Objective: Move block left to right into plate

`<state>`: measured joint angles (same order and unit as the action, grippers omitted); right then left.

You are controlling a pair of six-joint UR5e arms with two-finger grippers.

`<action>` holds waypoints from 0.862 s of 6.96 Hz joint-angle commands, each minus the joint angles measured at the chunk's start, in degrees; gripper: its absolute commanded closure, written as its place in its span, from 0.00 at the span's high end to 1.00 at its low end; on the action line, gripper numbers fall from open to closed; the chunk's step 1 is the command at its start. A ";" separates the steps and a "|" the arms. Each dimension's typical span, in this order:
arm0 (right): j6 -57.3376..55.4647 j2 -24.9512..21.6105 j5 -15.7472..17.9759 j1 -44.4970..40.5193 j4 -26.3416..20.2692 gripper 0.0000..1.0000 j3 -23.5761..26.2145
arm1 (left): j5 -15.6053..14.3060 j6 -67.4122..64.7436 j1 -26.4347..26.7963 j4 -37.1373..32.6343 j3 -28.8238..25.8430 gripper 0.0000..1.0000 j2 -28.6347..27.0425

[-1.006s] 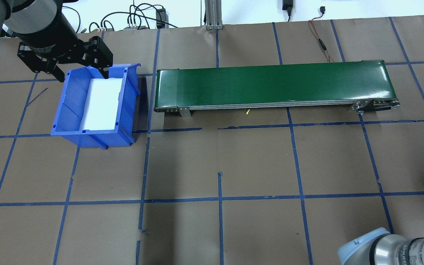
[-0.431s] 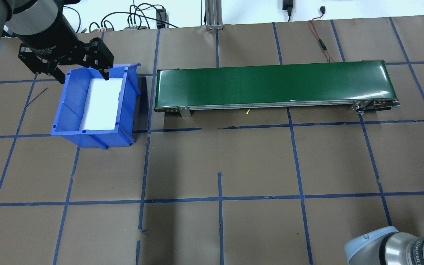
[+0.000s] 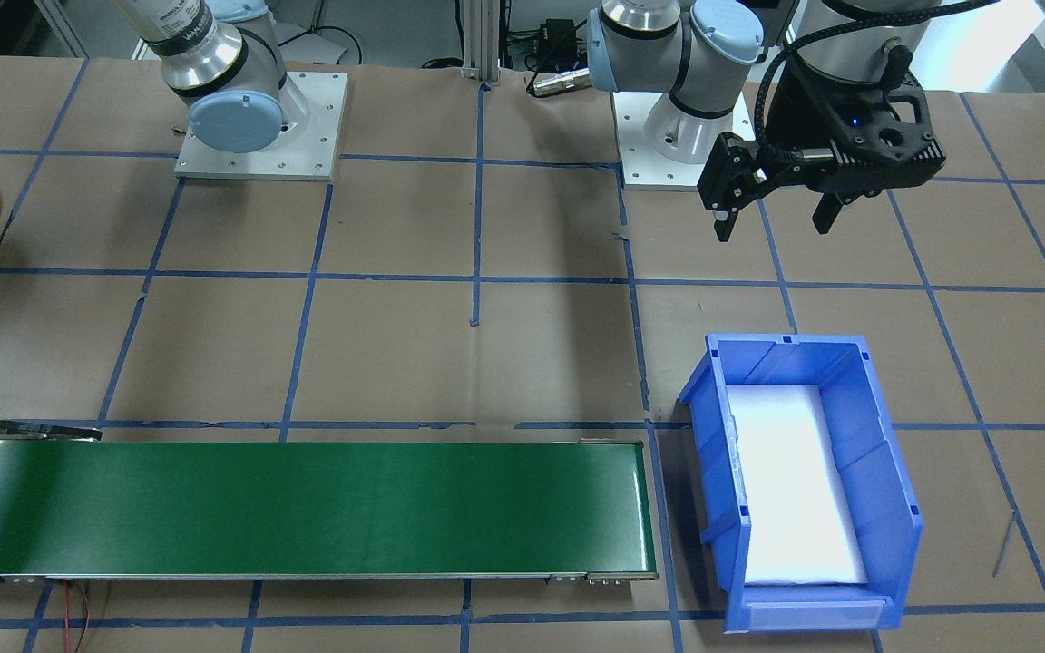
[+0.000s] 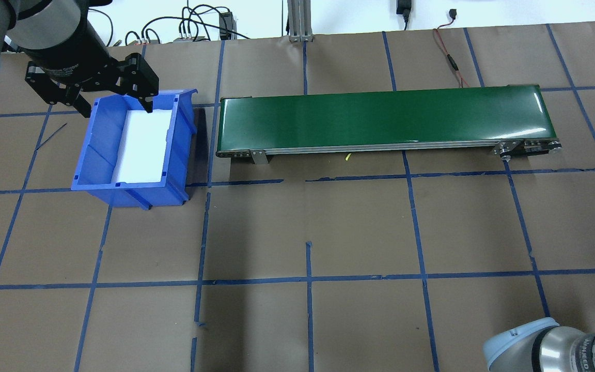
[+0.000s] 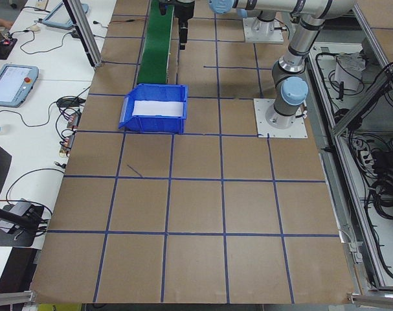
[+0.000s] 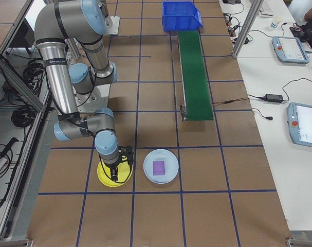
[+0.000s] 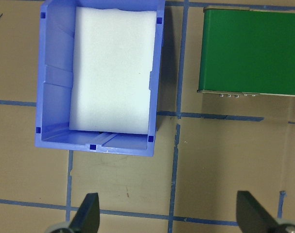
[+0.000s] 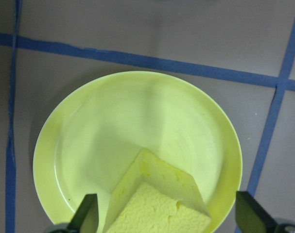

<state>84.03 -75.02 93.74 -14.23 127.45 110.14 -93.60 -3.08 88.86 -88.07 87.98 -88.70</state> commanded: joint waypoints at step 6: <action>-48.54 -13.40 0.48 -38.25 -42.43 1.00 -27.59 | 0.00 0.17 -0.09 0.17 0.00 1.00 0.02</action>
<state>44.22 -87.50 94.54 -44.26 90.30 85.89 -93.60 -2.97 88.79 -87.97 87.98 -88.67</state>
